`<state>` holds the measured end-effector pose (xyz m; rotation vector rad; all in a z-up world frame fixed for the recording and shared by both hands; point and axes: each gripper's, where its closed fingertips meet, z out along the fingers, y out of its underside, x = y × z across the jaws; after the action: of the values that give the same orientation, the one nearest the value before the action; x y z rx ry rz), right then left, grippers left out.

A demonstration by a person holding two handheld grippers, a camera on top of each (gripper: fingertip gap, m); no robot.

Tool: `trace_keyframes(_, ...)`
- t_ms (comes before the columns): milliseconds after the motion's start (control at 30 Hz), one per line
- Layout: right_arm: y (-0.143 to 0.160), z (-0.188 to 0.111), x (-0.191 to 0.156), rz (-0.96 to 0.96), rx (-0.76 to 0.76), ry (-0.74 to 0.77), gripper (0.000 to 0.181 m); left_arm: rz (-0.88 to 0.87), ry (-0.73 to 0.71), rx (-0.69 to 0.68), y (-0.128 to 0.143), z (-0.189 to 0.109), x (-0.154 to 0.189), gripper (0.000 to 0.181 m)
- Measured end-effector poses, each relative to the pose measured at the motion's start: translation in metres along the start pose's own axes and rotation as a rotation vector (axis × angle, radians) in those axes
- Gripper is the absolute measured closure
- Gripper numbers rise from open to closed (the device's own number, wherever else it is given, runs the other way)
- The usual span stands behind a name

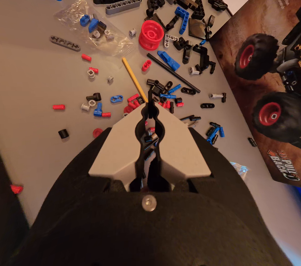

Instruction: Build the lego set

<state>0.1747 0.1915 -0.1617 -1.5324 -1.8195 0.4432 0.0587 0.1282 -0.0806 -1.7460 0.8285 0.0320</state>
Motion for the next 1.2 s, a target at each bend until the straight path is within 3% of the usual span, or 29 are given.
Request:
trace_keyframes(400,-0.007,-0.005,0.005,0.043,0.009,0.038,0.159,0.036,-0.014,-0.009,-0.001,0.002,0.003,0.173)
trace_keyframes(567,-0.036,-0.017,0.007,-0.045,0.059,0.101,0.178,0.051,-0.016,-0.007,-0.004,0.003,0.005,0.173)
trace_keyframes(700,-0.059,-0.022,0.002,-0.098,0.110,0.110,0.181,0.062,-0.010,-0.008,-0.005,0.003,0.008,0.173)
trace_keyframes(933,-0.055,-0.042,0.005,-0.077,0.143,0.142,0.178,0.071,0.042,-0.005,-0.011,0.010,0.022,0.173)
trace_keyframes(1067,-0.072,-0.047,-0.016,-0.153,0.209,0.126,0.173,0.118,0.096,-0.004,-0.021,0.020,0.040,0.172)
trace_keyframes(1200,-0.085,-0.034,-0.037,-0.351,0.185,0.189,0.172,0.150,0.142,-0.026,-0.025,0.028,0.056,0.172)
